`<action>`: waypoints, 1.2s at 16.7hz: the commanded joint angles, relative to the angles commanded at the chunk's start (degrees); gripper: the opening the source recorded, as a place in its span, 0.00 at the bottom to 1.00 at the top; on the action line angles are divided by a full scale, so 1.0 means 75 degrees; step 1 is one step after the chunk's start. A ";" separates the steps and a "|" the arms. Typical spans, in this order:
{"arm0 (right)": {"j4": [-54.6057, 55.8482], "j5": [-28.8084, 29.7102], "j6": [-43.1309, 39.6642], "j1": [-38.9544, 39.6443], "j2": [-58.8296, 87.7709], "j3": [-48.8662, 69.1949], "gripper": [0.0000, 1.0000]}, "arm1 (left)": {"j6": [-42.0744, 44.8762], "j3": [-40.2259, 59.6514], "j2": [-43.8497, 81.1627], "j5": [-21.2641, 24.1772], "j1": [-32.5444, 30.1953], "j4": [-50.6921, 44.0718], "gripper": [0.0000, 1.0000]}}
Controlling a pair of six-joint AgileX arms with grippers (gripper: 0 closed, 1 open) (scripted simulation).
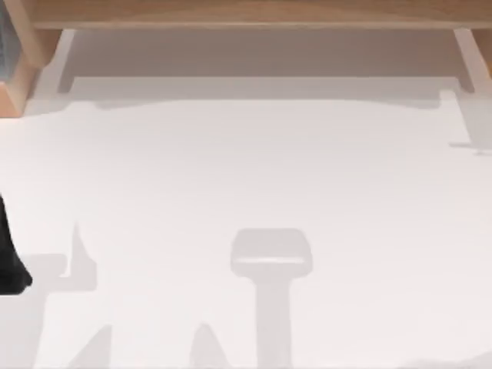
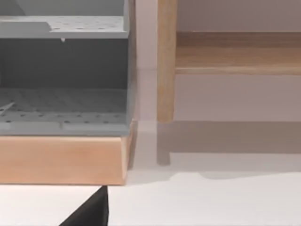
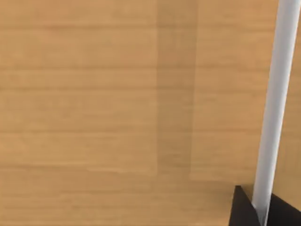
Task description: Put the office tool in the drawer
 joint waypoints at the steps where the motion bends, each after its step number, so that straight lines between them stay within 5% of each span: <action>1: -0.0127 0.0085 -0.0002 0.0077 0.0095 0.0250 0.00 | 0.0000 0.0000 0.0000 0.0000 0.0000 0.0000 1.00; 20: -0.1999 0.0965 0.0010 0.0891 0.1511 0.3384 0.00 | 0.0000 0.0000 0.0000 0.0000 0.0000 0.0000 1.00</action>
